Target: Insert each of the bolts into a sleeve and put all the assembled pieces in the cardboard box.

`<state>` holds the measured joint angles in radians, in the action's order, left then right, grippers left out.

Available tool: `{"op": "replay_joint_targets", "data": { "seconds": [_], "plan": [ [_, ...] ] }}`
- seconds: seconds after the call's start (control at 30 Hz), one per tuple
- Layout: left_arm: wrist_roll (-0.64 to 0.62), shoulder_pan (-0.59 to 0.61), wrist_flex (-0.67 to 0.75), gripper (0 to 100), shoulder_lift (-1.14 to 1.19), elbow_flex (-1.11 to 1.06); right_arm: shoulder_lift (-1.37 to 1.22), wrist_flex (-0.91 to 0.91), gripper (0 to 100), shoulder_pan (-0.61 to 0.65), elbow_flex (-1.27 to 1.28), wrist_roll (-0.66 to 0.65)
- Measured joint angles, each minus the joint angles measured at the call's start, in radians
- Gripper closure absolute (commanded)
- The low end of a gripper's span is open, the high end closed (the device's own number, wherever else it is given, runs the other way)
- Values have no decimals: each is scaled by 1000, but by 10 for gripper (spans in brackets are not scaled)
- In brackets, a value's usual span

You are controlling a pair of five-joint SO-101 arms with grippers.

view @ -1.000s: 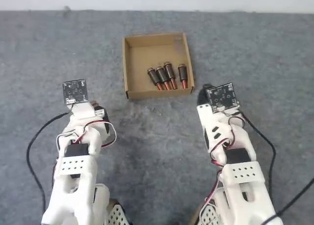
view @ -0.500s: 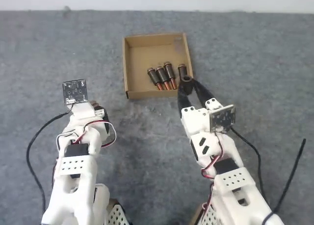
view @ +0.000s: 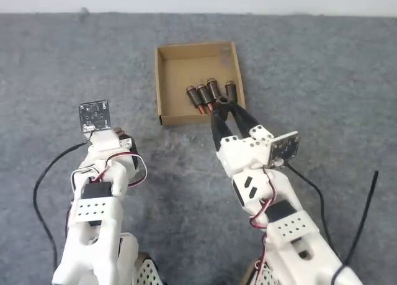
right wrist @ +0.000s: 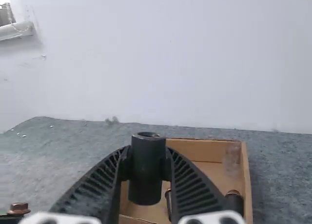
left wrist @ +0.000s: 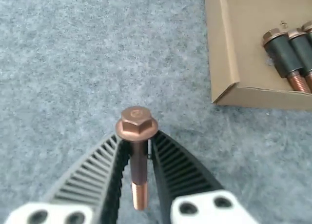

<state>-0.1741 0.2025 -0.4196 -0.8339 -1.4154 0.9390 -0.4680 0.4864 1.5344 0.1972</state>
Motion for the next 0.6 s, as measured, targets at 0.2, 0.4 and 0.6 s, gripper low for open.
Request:
{"op": "replay_joint_targets", "data": {
  "seconds": [0.2,0.4,0.6],
  "plan": [
    [0,0,0,988,0,0,-245,-207,991,-3,-61,0],
    [0,0,0,988,0,0,-582,-542,991,-3,-132,0],
    [0,0,0,988,0,0,-870,-786,991,-2,-181,-89]
  ]
}}
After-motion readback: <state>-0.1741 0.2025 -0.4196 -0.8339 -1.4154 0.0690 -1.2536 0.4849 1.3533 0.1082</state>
